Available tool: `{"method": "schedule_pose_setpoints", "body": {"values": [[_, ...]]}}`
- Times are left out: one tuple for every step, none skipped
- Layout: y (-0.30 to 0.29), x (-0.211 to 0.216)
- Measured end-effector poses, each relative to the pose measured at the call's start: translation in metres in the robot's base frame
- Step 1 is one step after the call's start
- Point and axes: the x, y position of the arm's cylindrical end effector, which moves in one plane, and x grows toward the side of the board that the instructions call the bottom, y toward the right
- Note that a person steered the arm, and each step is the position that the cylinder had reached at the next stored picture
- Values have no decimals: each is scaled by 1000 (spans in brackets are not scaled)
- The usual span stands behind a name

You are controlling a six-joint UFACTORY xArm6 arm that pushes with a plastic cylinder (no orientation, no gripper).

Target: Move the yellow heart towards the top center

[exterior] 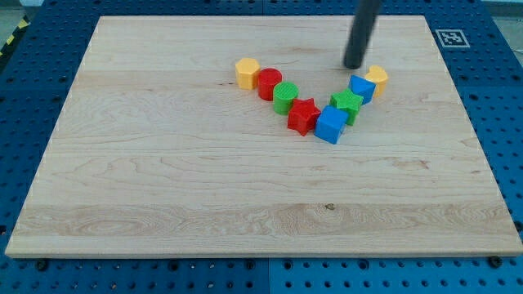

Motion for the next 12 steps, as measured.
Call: {"method": "schedule_pose_setpoints", "body": {"values": [[-87,0],[-163,-4],[-228,-14],[-258,-10],[-257,30],[-227,43],[-184,16],[-164,-23],[-176,-26],[-208,11],[-204,60],[-166,62]]}}
